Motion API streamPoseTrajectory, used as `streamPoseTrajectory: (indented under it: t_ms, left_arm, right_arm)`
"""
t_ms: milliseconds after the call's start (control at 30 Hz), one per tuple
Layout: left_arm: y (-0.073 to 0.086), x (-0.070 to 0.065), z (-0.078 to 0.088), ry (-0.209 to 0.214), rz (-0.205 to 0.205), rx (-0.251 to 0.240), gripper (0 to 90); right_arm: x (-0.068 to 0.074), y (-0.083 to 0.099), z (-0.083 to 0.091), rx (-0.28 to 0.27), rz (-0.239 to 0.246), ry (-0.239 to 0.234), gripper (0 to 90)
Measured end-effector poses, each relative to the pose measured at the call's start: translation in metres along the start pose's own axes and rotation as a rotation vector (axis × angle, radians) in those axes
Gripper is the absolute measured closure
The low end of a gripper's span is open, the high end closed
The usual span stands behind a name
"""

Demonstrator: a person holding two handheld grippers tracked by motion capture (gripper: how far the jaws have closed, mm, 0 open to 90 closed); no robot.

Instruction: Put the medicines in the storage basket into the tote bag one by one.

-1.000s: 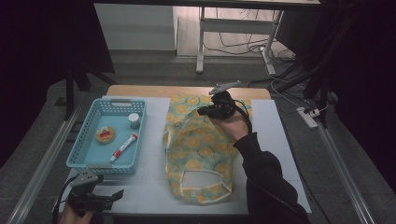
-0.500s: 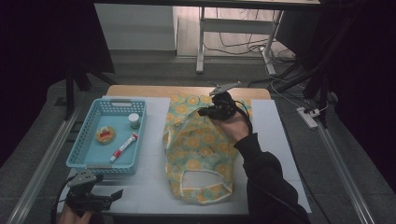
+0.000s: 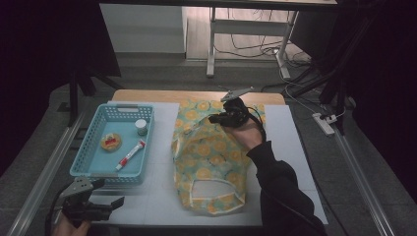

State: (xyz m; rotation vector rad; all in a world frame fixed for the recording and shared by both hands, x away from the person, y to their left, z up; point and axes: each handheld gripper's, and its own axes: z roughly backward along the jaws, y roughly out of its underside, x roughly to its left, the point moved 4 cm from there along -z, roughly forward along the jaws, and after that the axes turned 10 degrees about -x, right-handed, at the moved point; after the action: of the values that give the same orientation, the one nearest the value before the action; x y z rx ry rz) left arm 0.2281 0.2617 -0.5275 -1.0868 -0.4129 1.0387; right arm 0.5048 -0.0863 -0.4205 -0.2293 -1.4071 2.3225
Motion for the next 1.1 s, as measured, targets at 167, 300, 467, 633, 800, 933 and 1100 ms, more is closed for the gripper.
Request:
streamPoseTrajectory:
  t_ms: [167,300,467,633,800,933,1100]
  left_arm:
    - [-0.005,0.002,0.005,0.017,0.062,-0.028,0.8]
    - [-0.009,0.002,0.008,0.008,0.065,-0.02,1.4]
    - [-0.014,0.004,0.006,-0.026,0.063,0.04,0.8]
    - [-0.021,0.006,0.004,-0.023,0.071,0.046,0.0]
    - [-0.028,0.011,0.006,-0.037,0.058,0.02,0.0]
    - [-0.034,0.017,0.005,-0.047,0.056,0.013,0.5]
    - [-0.04,0.023,0.001,-0.032,0.088,0.03,0.5]
  right_arm:
    - [0.0,0.001,-0.001,0.002,0.001,-0.002,90.0]
    - [0.0,0.002,0.0,0.002,-0.002,-0.001,90.0]
    - [-0.001,0.003,0.002,0.001,-0.007,0.001,90.0]
    - [-0.002,0.004,0.003,0.0,-0.009,0.003,90.0]
    - [-0.002,0.004,0.004,0.0,-0.009,0.004,90.0]
    - [-0.002,0.004,0.003,0.0,-0.007,0.003,90.0]
    - [-0.002,0.004,0.003,0.003,-0.008,0.004,90.0]
